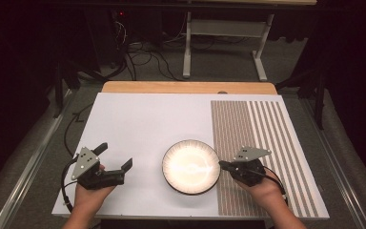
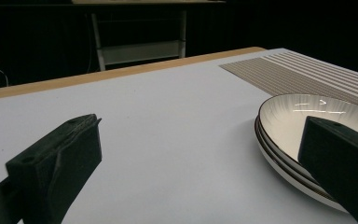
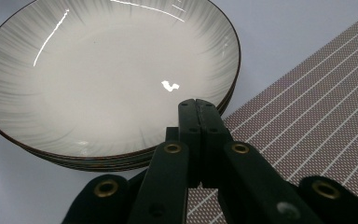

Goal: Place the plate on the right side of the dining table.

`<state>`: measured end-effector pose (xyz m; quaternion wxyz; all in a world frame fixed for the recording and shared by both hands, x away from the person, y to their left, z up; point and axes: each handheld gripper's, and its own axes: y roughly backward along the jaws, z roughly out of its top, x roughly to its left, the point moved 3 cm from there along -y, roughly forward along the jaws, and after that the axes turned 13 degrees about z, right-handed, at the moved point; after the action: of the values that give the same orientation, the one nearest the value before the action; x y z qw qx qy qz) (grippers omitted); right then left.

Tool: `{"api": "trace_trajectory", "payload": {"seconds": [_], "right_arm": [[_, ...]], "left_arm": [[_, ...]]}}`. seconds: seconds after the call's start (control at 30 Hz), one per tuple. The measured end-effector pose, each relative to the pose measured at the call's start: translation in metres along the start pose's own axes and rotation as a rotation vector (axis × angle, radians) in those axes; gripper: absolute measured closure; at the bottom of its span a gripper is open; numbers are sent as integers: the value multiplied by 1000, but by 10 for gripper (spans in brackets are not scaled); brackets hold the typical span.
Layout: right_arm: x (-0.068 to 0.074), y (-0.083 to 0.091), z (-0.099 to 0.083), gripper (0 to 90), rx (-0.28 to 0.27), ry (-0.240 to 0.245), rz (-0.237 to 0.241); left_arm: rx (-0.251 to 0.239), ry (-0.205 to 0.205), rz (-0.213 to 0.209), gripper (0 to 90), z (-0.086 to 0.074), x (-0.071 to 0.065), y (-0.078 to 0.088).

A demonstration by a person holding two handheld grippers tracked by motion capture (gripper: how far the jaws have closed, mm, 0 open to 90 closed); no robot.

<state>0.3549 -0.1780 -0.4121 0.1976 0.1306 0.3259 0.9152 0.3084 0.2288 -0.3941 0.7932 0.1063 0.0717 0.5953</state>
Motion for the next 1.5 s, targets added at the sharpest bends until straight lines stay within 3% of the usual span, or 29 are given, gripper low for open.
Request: {"api": "trace_trajectory", "payload": {"seconds": [0.73, 1.5], "right_arm": [[2, -5, 4, 900, 19, 20, -5], [4, -22, 13, 900, 24, 33, 26]], "left_arm": [[5, -4, -4, 0, 0, -1, -1], [-2, -4, -6, 1, 0, 0, 1]]}}
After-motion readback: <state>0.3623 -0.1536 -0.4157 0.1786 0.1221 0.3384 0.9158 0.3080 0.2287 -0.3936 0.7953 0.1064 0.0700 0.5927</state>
